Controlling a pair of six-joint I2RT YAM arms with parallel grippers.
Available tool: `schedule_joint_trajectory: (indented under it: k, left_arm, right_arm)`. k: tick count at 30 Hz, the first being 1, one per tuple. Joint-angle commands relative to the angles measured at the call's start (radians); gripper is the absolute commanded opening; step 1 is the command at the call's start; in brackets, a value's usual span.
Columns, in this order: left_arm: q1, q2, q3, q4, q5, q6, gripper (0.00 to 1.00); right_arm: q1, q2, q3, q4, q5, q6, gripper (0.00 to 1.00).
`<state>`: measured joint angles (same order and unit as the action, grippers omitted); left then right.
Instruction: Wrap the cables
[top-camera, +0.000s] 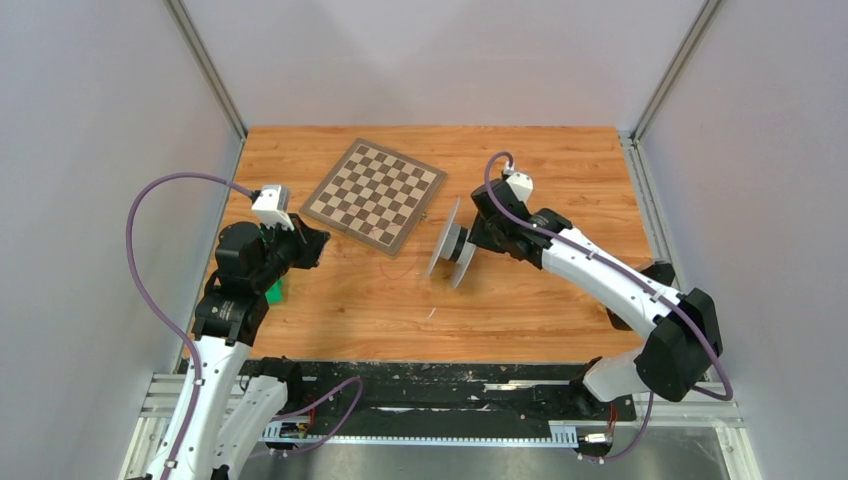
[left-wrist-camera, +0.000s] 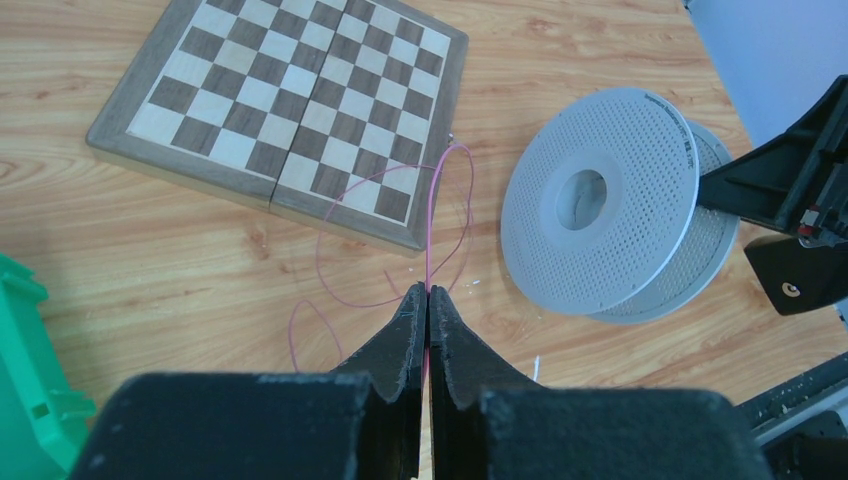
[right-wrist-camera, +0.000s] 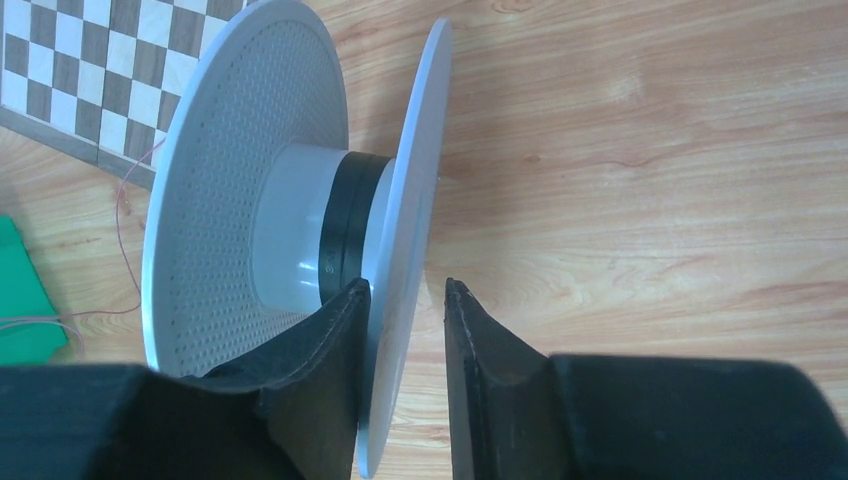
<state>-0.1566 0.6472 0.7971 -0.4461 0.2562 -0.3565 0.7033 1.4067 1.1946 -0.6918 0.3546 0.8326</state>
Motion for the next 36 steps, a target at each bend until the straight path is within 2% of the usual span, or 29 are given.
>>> schedule_joint_trajectory:
  k: [1, 8, 20, 25, 36]
  left_arm:
    - [-0.003, -0.002, -0.001, 0.017, 0.002, 0.008, 0.06]
    - [-0.003, -0.007, 0.000, 0.017, -0.002, 0.010, 0.06]
    - [-0.002, -0.007, -0.001, 0.017, 0.002, 0.009, 0.06]
    - [-0.002, -0.009, -0.001, 0.017, 0.003, 0.008, 0.06]
    - [-0.002, -0.008, -0.002, 0.018, -0.001, 0.008, 0.06]
  right_arm:
    - [0.004, 0.044, 0.057, 0.080, -0.032, -0.086, 0.30]
    - [0.035, 0.120, 0.135, 0.058, 0.027, -0.195, 0.26]
    - [0.056, 0.157, 0.164, 0.053, 0.005, -0.162, 0.28]
    - [0.061, 0.150, 0.172, 0.051, 0.009, -0.170, 0.31]
    - [0.063, 0.092, 0.196, 0.048, 0.023, -0.200, 0.46]
